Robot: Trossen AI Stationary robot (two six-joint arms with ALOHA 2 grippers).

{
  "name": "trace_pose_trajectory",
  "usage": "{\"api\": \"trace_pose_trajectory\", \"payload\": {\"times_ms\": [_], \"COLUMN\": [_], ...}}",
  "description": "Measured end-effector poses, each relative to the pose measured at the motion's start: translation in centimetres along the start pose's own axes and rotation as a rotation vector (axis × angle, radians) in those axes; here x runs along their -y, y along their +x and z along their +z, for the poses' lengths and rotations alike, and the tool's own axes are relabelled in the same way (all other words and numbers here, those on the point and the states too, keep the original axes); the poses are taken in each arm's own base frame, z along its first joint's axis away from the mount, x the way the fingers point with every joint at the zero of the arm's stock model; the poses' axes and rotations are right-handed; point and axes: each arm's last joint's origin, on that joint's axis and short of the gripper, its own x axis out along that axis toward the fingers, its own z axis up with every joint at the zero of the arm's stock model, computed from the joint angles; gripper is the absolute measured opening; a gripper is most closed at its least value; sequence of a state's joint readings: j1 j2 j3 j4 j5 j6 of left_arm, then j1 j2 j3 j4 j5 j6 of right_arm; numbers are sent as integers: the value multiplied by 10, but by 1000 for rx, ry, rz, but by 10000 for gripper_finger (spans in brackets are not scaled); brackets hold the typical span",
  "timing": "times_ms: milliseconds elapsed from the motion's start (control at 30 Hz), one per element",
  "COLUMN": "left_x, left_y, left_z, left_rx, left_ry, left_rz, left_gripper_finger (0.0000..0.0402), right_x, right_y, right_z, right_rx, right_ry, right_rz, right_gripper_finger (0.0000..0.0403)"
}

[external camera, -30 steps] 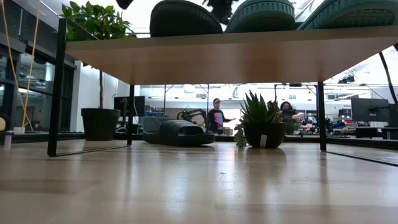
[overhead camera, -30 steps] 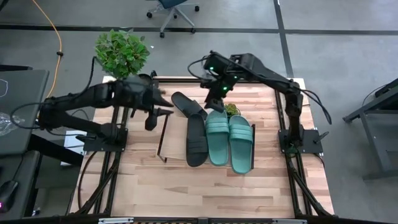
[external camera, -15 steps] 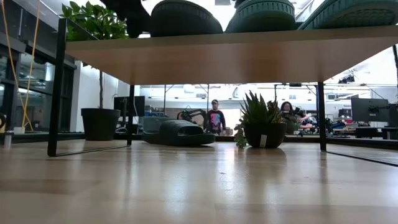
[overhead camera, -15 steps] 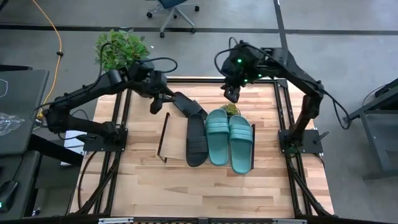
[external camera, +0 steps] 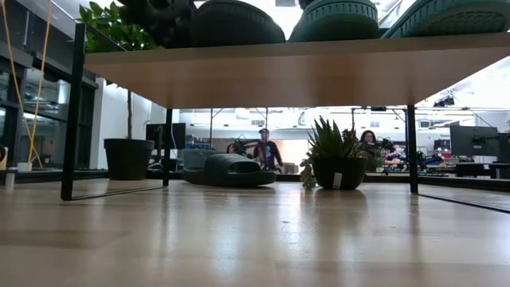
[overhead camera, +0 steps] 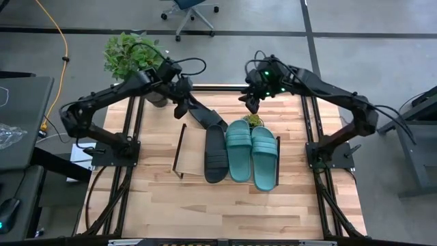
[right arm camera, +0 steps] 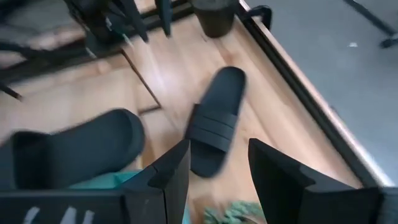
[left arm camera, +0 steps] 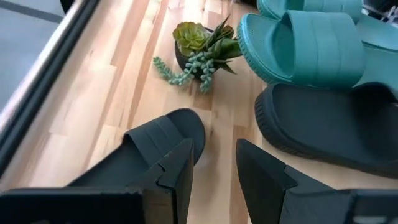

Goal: Pick and place slides into the shelf
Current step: Put the black slipper on the shelf

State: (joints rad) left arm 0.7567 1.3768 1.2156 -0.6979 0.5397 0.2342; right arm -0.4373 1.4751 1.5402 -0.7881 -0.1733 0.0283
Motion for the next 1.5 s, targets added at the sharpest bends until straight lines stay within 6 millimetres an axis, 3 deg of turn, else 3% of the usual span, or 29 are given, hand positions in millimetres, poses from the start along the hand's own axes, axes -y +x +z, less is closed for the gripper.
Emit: {"api": "trace_pose_trajectory", "payload": {"times_ms": [167,300,567,1100,1500], "left_x": [-9,-15,-28,-48,-58], "left_y": [13,23,46,90,109], "left_z": [-2,-3,-4,-20,-31], "left_rx": [-36,-44,-51,-173,-229], "left_ry": [-54,-92,-142,-248,-296], "left_rz": [6,-6,-14,31,38], "left_gripper_finger": [110,110,111,111,111], "right_x": [15,24,32,30,32], "right_y": [-1,-9,-18,-18,-19], "right_z": [-23,-30,-28,-29,-21], "right_rx": [74,92,128,124,191], "right_ry": [80,104,92,92,186], "right_rz": [64,51,30,131,126], "right_gripper_finger": [154,154,154,154,154]}}
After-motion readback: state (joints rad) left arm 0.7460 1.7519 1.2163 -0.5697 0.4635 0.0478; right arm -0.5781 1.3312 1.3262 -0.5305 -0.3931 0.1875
